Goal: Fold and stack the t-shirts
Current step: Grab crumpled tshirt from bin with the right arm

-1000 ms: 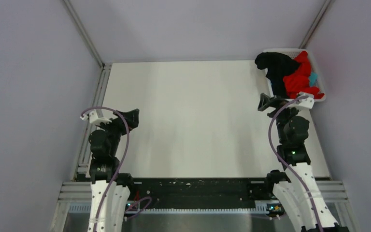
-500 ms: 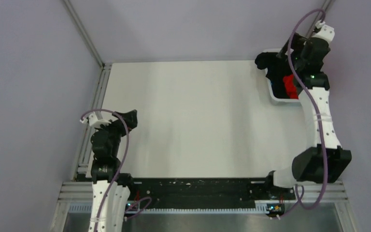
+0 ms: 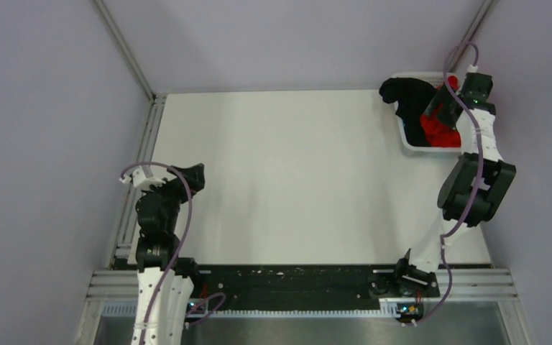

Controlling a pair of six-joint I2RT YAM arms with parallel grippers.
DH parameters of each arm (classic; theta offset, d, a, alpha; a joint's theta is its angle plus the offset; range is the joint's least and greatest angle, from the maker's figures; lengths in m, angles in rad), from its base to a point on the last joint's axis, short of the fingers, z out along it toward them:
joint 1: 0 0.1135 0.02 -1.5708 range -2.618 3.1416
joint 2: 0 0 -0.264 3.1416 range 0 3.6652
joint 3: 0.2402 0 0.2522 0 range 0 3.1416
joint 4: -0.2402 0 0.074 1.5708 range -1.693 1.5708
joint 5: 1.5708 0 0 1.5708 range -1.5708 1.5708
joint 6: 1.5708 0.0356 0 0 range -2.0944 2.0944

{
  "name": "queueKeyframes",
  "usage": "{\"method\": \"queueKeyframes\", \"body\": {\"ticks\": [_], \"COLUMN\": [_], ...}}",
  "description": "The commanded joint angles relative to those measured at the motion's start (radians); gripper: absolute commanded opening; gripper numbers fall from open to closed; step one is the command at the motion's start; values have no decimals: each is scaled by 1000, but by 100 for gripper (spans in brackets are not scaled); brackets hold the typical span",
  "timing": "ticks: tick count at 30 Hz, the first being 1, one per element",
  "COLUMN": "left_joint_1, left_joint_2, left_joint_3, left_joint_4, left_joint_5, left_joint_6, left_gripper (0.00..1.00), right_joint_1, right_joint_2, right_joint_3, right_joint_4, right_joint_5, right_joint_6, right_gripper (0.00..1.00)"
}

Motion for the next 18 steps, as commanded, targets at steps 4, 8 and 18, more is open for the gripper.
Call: {"method": "queueKeyframes", "body": {"ticks": [4, 8, 18], "left_joint_1": [1, 1, 1], "left_joint_2": [1, -6, -15], "left_joint_3": [-5, 5, 2], "left_joint_4": [29, 14, 7], "left_joint_5": [-19, -16, -33], "left_joint_6": [-9, -1, -3], "left_gripper": [99, 99, 99], "right_joint_1": [3, -4, -20], "right_joint_2": [92, 64, -137], "right_joint_3": [46, -12, -53], "right_joint_4": [75, 146, 230], "right_joint_5": [-35, 3, 212], "right_joint_6": [-12, 28, 73], "right_gripper": [65, 17, 0]}}
